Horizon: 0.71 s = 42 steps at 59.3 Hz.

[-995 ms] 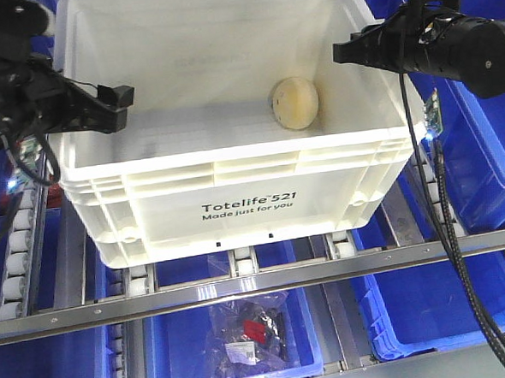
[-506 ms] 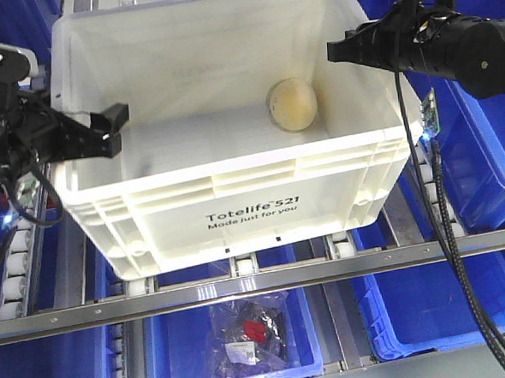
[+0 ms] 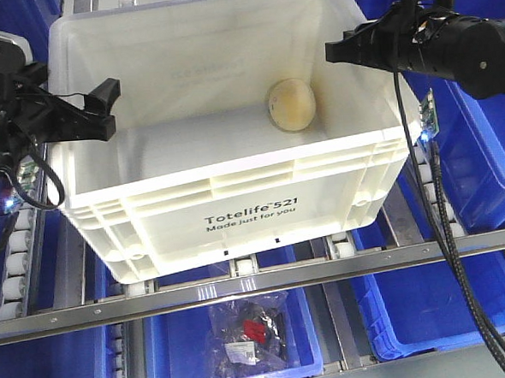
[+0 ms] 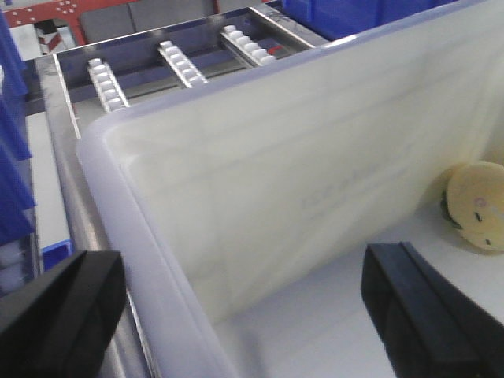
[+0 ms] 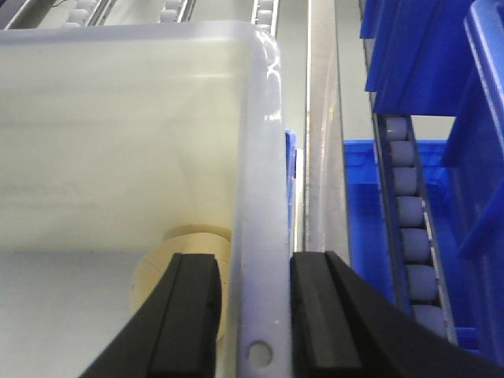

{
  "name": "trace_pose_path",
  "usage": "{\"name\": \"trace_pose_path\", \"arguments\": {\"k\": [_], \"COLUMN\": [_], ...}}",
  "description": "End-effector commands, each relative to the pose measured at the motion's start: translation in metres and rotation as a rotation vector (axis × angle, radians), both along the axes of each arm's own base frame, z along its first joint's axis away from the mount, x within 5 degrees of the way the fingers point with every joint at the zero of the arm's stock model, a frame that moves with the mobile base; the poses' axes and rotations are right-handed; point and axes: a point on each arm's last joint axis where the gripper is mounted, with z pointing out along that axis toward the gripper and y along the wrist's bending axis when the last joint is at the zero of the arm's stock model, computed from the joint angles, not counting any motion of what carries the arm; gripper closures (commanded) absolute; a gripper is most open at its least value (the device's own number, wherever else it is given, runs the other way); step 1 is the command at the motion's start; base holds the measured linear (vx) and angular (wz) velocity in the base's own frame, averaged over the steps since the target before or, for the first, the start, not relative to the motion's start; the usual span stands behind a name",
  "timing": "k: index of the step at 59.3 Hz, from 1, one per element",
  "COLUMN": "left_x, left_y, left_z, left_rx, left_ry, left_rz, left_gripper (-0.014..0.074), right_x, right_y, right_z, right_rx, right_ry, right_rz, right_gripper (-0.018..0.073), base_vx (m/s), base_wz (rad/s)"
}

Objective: Place moving items into box and shelve
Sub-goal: 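Open the left gripper and pull it back from the crate rim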

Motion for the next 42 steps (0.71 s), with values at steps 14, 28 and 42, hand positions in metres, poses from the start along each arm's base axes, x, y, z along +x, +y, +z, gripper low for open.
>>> {"name": "trace_pose_path", "arguments": {"k": [14,28,42], "left_x": [-0.002,-0.011,-0.034], "left_y": [0.022,0.025,0.027], "left_z": [0.011,0.021,0.053], "left_rx": [0.014,0.014,-0.010], "left_ry": [0.018,0.006,-0.102], "left_rz": [0.072,0.079,0.070], "left_gripper": [-0.0088,-0.0083,-0.0080], "right_x": [-0.004,-0.004,-0.004], "right_y": [0.002,0.002,0.002], "right_z": [0.023,0.023,0.023], "right_rx": [0.020,0.019,0.019], "right_ry": [-0.087,-0.083,-0.083], "right_rz": [0.008,0.008,0.008], "right_gripper": [0.0265,0.0265,0.0265], "base_vx": [0.00,0.00,0.00], "base_wz": [0.00,0.00,0.00]}}
